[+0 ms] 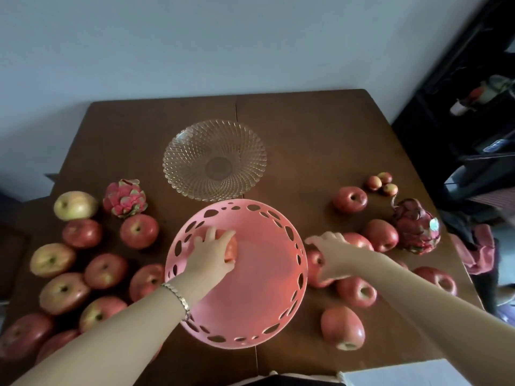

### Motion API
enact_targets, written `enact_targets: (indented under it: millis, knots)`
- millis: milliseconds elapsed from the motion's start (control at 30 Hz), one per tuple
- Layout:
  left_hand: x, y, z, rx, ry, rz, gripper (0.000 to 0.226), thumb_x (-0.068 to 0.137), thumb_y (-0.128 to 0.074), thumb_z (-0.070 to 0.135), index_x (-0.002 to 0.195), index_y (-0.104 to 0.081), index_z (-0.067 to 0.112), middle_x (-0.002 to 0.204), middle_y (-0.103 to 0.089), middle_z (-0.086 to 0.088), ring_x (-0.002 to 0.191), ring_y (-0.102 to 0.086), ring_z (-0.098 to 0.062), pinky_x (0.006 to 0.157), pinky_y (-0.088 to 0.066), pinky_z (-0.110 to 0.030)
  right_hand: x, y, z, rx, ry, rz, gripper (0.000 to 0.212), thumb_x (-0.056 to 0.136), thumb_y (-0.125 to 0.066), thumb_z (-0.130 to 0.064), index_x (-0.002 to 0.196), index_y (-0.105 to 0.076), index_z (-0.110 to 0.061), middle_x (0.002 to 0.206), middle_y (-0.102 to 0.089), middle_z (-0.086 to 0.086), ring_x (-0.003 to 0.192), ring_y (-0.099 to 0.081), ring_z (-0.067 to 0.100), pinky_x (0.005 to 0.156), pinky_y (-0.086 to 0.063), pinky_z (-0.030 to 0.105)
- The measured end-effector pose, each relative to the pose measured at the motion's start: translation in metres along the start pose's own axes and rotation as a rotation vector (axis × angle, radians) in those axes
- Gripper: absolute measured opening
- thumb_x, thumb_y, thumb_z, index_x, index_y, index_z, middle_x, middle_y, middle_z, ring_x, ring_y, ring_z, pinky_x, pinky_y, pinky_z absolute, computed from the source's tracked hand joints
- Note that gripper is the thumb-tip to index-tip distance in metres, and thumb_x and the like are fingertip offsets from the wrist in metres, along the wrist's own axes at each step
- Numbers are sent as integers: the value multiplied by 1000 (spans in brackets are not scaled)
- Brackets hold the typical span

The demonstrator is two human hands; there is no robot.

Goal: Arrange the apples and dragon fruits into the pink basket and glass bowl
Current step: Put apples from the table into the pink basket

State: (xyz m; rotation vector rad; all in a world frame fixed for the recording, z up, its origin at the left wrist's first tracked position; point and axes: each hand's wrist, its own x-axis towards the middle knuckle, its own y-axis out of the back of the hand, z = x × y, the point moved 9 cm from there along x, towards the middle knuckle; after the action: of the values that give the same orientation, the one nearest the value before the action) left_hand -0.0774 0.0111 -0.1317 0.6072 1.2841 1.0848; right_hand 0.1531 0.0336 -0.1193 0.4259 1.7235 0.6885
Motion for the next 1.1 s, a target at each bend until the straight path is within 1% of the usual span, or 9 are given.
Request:
enact_targets:
  millis: [233, 367, 467, 567, 733, 867, 967, 1033, 1100]
  knots:
    - [-2, -2, -6, 47, -19, 58, 71, 82, -63, 29, 142, -26, 27, 151, -22, -4, 124, -35, -38, 99, -38, -40, 3, -5, -4, -238, 57, 179, 88, 65, -75, -37, 140, -30, -26, 128, -41, 5, 118, -44, 23, 88, -46, 33]
    - [-1, -2, -7, 17, -34, 78, 68, 82, -64, 28, 142, -30, 28, 148, -24, -6, 130, -31, -36, 101, -38, -40, -32, 63, -1, 37, -12, 561, 84, 63, -73, -28, 138, -34, -23, 128, -33, 11, 117, -37, 33, 82, -48, 36]
    - [1, -2, -8, 35, -42, 100, 69, 80, -66, 29, 141, -32, 28, 148, -28, -5, 125, -36, -37, 102, -37, -39, -51, 100, -26, 250, 137, 749, 84, 60, -76, -27, 135, -39, -23, 128, -35, 9, 117, -41, 33, 89, -46, 37]
    - [3, -3, -9, 42, -60, 105, 71, 79, -66, 32, 141, -32, 27, 145, -33, -4, 124, -38, -35, 104, -33, -38, -32, 85, -82, 138, 323, 570, 93, 52, -78, -28, 135, -36, -25, 127, -39, 3, 115, -45, 28, 92, -48, 39]
    - [8, -5, -15, -3, -59, 88, 72, 75, -67, 31, 139, -34, 29, 148, -32, -1, 132, -34, -30, 107, -26, -34, 25, 17, -132, -201, 334, 294, 84, 63, -80, -21, 133, -35, -14, 133, -35, 7, 123, -38, 27, 87, -46, 37]
    - [0, 2, -12, -9, -36, 101, 70, 74, -69, 27, 137, -38, 29, 147, -35, -3, 127, -39, -33, 106, -30, -39, 48, 1, -126, -155, 294, 274, 88, 67, -77, -13, 140, -28, -16, 140, -25, 12, 125, -37, 30, 90, -48, 39]
    - [-9, 10, 11, 192, -147, 254, 75, 55, -82, 30, 125, -55, 22, 137, -50, -13, 120, -54, -33, 103, -39, -52, 49, 0, -121, -189, 295, 340, 99, 70, -77, -21, 147, -15, -14, 149, -24, 8, 136, -27, 28, 110, -28, 36]
    - [-15, 4, 35, 227, -299, 250, 79, 65, -75, 35, 136, -45, 19, 145, -43, -11, 130, -47, -29, 111, -27, -54, 42, 6, -119, -143, 297, 358, 96, 76, -73, -24, 149, -10, -11, 154, -19, 6, 143, -16, 25, 115, -16, 34]
    - [-15, -7, 44, 196, -311, 154, 74, 84, -57, 41, 147, -23, 21, 155, -27, -2, 142, -27, -20, 118, -8, -46, 26, 22, -113, 28, 327, 392, 80, 82, -64, -25, 147, -20, -10, 153, -21, 6, 143, -15, 24, 116, -16, 34]
